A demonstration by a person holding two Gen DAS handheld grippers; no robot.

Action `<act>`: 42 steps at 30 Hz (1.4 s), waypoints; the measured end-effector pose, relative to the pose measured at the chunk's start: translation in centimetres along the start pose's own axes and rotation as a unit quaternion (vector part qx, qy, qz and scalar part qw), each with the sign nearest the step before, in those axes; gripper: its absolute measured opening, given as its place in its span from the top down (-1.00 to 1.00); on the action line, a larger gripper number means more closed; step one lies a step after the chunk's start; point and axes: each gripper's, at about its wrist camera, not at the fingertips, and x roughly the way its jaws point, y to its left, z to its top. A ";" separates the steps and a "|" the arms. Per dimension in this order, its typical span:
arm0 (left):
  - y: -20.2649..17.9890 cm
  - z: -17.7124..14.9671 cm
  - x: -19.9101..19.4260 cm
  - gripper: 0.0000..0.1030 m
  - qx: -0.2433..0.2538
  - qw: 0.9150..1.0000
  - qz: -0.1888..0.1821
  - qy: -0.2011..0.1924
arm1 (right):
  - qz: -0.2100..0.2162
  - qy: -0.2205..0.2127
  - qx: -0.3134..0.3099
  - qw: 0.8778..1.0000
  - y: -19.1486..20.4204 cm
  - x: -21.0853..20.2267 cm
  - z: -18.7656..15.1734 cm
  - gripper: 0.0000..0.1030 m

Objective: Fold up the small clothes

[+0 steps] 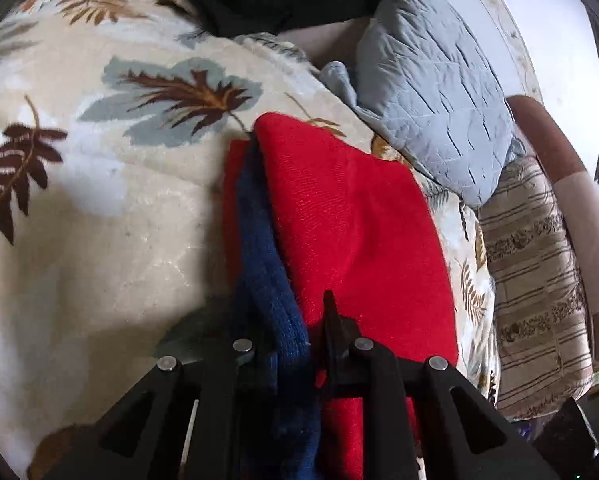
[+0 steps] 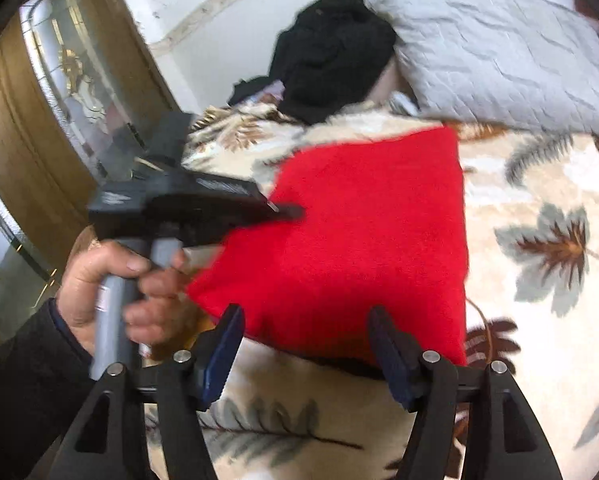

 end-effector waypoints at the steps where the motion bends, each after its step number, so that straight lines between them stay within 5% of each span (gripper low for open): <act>1: -0.2 0.0 0.1 0.63 0.007 1.000 0.009 0.002 | 0.000 -0.001 0.005 1.000 -0.2 0.0 -0.1 -0.32; 7: 1.6 -0.1 -0.2 0.51 -0.032 0.999 -0.010 0.013 | 0.021 -0.005 0.029 0.999 -1.3 -0.3 0.1 -0.32; 10: -0.2 -1.0 -2.9 0.46 -0.017 0.998 0.049 -0.020 | 0.027 -0.009 0.046 0.999 -2.7 -0.9 0.2 -0.32; 13: -1.8 -2.4 -5.3 0.43 0.018 0.995 0.069 -0.063 | 0.036 -0.017 0.082 0.996 -4.5 -2.0 -0.3 -0.33; 16: -0.4 -4.0 -1.6 0.39 0.032 0.985 0.170 0.011 | 0.037 -0.024 0.122 0.992 -6.5 -2.5 -0.6 -0.38; 19: 0.2 -4.4 -3.2 0.39 -0.003 0.989 0.145 -0.017 | 0.043 -0.017 0.163 0.986 -8.3 -2.6 -0.7 -0.38; 23: -3.5 -4.1 -6.0 0.39 0.040 0.984 0.159 -0.074 | 0.049 -0.024 0.191 0.980 -10.3 -3.6 -0.7 -0.42; 24: -4.8 -3.9 -6.4 0.35 0.061 0.983 0.150 -0.084 | 0.053 -0.025 0.201 0.978 -10.8 -3.6 -0.6 -0.42; 27: -8.1 -3.5 -6.1 -0.25 0.122 0.973 0.149 -0.127 | 0.085 -0.017 0.244 0.966 -12.9 -2.8 0.4 -0.50; 29: -9.3 -3.3 -4.0 -0.32 0.163 0.961 0.182 -0.132 | 0.114 -0.002 0.270 0.956 -14.2 -1.6 1.2 -0.50; 31: -8.5 -3.1 -0.9 -0.32 0.169 0.954 0.227 -0.097 | 0.139 0.017 0.287 0.948 -14.9 0.1 2.3 -0.50; 33: -6.3 -3.2 1.2 -0.32 0.144 0.961 0.231 -0.056 | 0.168 0.050 0.307 0.936 -15.5 2.4 3.0 -0.50; 36: -4.1 -3.1 0.7 -0.32 0.091 0.977 0.179 -0.065 | 0.166 0.123 0.302 0.931 -15.1 6.7 3.3 -0.43; 38: -3.5 -3.0 0.5 -0.32 0.079 0.981 0.168 -0.064 | 0.149 0.133 0.274 0.941 -14.0 7.1 3.6 0.08; 39: -3.6 -3.1 0.4 -0.32 0.088 0.979 0.171 -0.067 | 0.115 0.111 0.220 0.962 -12.1 5.6 4.6 0.19; 42: -3.9 -3.7 0.6 -0.32 0.097 0.978 0.170 -0.069 | 0.080 0.088 0.176 0.977 -9.9 4.1 4.8 0.23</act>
